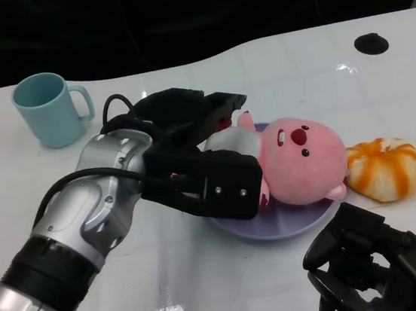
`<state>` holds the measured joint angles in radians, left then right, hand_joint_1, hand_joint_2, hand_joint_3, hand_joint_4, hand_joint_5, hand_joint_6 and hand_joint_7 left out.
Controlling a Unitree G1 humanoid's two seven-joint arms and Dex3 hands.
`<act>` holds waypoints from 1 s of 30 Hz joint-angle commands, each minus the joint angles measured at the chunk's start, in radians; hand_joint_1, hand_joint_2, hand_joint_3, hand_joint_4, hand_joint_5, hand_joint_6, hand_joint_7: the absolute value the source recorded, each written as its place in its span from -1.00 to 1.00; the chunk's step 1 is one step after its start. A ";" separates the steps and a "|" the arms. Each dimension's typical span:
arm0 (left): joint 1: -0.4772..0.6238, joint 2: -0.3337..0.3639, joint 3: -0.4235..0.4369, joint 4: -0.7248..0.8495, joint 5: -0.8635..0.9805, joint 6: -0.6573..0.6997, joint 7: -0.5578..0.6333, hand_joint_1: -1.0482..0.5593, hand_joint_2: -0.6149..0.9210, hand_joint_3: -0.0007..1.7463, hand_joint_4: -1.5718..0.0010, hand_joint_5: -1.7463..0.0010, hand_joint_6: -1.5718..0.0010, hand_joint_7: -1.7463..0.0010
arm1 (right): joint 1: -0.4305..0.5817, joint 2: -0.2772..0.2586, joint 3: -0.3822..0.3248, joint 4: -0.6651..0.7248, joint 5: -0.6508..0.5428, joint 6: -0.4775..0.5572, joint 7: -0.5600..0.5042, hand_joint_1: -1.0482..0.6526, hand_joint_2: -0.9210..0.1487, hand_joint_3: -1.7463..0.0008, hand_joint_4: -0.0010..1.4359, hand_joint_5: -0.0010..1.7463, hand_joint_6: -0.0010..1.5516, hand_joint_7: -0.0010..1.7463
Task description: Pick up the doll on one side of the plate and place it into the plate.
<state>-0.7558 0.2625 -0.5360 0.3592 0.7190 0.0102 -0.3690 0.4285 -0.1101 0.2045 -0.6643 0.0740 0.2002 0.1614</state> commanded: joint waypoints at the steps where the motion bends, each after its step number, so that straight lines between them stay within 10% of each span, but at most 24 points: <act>1: 0.032 0.046 0.030 -0.059 -0.017 -0.001 -0.027 -0.99 1.00 -0.25 0.99 0.99 0.95 1.00 | 0.003 -0.006 -0.010 -0.003 0.011 0.001 0.001 -0.21 -0.95 0.38 -0.12 0.94 -0.31 0.77; 24: 0.467 0.174 0.392 -0.412 -0.495 -0.122 -0.064 -0.74 1.00 -0.43 0.74 0.84 0.75 0.93 | -0.004 -0.007 -0.015 0.010 0.011 -0.005 0.005 -0.20 -0.96 0.39 -0.12 0.93 -0.32 0.78; 30: 0.600 0.105 0.471 -0.487 -0.614 -0.128 -0.009 -0.54 1.00 -0.66 0.64 0.25 0.42 0.91 | -0.005 -0.007 -0.013 0.009 0.010 -0.004 0.005 -0.20 -0.96 0.39 -0.12 0.93 -0.33 0.79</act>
<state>-0.1883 0.3875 -0.0915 -0.1032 0.1461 -0.1179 -0.3999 0.4222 -0.1127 0.1945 -0.6510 0.0812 0.1971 0.1684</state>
